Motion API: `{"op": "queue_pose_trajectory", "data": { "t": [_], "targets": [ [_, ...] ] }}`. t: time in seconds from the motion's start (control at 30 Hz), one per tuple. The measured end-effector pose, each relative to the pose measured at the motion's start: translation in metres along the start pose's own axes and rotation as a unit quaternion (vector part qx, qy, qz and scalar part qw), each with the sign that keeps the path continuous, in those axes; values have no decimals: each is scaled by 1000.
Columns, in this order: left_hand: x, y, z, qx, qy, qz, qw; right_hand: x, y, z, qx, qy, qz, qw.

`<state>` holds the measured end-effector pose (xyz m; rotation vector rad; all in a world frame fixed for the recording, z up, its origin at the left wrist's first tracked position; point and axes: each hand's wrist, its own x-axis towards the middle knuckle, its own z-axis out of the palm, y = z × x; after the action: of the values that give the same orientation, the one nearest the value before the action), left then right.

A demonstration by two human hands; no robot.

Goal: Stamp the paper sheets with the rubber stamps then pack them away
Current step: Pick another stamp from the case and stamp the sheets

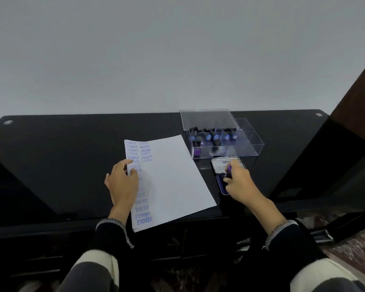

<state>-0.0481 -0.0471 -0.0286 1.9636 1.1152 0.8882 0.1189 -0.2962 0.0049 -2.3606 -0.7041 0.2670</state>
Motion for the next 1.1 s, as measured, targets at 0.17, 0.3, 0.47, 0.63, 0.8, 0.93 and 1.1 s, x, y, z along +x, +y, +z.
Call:
{"op": "queue_pose_trajectory", "data": {
  "t": [0.17,0.3,0.47,0.63,0.8,0.93,1.1],
  "targets": [
    [1,0,1,20,9,4,1000,0,18,-13,150,22,75,986],
    [3,-2,3,32,11,-1,999,2,13,-11,136,6,47,990],
    [3,-2,3,36,6,1,999,3,7,-10,66,-31,23,997],
    [3,-3,3,44,4,2,999,2,2,-15,46,-38,18,998],
    [4,-5,5,42,8,1,999,-1,-3,-17,24,-48,12,999],
    [4,-6,5,40,9,1,999,-1,-7,-14,-1,-49,1,999],
    [7,-13,7,5,12,5,1000,-4,-6,-5,-36,-51,-11,998]
  ]
}}
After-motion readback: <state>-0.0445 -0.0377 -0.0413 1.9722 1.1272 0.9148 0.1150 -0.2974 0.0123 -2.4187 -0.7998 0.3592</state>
